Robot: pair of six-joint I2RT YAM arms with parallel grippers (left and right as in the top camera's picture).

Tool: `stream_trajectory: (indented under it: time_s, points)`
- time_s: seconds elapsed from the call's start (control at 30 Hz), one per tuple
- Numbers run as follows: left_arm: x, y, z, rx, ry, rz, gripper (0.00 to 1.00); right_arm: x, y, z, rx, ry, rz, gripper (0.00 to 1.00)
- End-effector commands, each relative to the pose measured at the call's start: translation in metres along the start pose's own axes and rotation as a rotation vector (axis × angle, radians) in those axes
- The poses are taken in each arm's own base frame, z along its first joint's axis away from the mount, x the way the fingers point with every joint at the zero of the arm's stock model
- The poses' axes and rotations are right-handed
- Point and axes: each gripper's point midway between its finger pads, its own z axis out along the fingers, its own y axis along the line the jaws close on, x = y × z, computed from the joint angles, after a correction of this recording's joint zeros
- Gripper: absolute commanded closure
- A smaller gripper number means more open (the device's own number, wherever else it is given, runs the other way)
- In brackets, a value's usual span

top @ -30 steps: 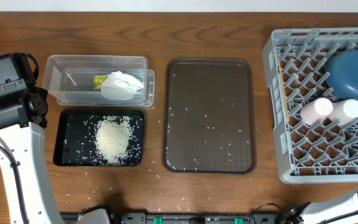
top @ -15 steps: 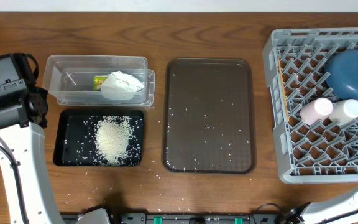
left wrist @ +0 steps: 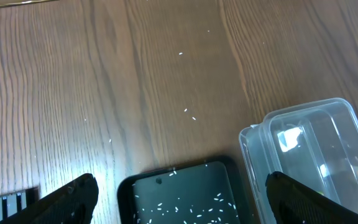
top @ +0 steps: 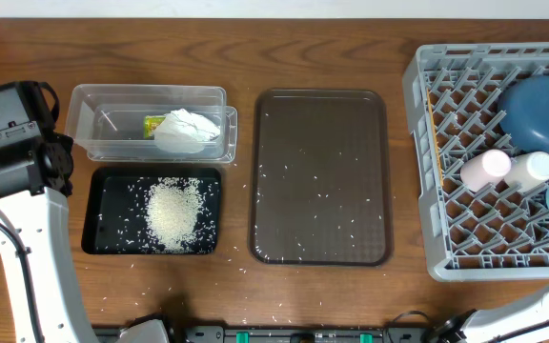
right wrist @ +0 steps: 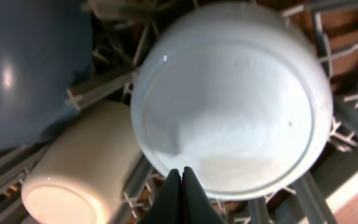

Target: Sort waste into correct bins and load items into the dishwasher rack

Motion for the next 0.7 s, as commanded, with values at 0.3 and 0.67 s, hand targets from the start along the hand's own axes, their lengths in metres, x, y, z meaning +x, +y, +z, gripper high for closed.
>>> stream_trajectory:
  time_s: [0.3, 0.67]
  points:
    - [-0.002, 0.002, 0.0, -0.008, -0.007, -0.004, 0.11, 0.039, 0.057, -0.094, -0.298, -0.08, -0.076, 0.99]
    - [-0.002, 0.002, 0.0, -0.008, -0.007, -0.004, 0.11, 0.167, 0.082, -0.19, -0.397, -0.136, -0.465, 0.66]
